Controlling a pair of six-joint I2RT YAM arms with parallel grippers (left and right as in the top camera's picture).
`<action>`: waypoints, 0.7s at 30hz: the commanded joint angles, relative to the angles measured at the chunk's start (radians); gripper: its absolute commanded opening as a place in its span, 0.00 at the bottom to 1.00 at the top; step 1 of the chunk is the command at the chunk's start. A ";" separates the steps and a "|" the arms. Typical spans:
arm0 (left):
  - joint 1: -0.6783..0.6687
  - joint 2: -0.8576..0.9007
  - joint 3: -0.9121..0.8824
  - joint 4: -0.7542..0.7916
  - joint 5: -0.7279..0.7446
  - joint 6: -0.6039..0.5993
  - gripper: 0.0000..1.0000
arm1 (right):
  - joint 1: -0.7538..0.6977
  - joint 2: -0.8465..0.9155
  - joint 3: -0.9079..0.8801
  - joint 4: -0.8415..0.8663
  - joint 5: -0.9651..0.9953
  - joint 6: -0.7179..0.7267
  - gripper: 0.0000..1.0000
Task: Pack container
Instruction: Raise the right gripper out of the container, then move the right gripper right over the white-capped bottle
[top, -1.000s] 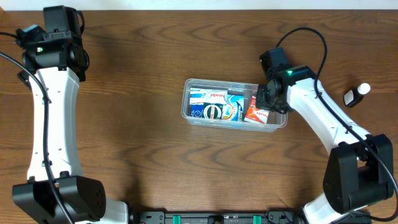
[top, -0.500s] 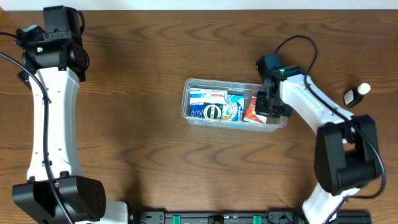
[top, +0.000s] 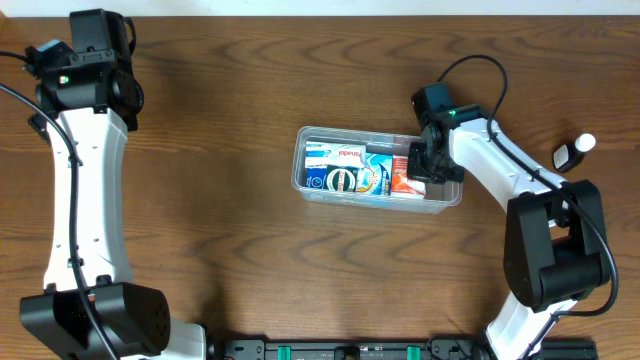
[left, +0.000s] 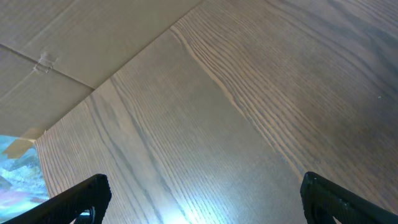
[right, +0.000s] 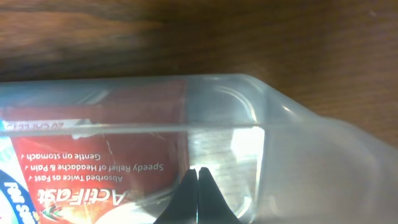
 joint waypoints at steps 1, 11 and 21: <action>0.003 0.001 -0.001 0.000 -0.011 0.005 0.98 | -0.007 0.013 0.010 0.025 -0.074 -0.074 0.01; 0.003 0.001 -0.001 0.000 -0.011 0.005 0.98 | -0.016 0.011 0.056 0.024 -0.085 -0.148 0.01; 0.003 0.001 -0.001 0.000 -0.011 0.005 0.98 | -0.084 0.010 0.413 -0.224 -0.080 -0.277 0.02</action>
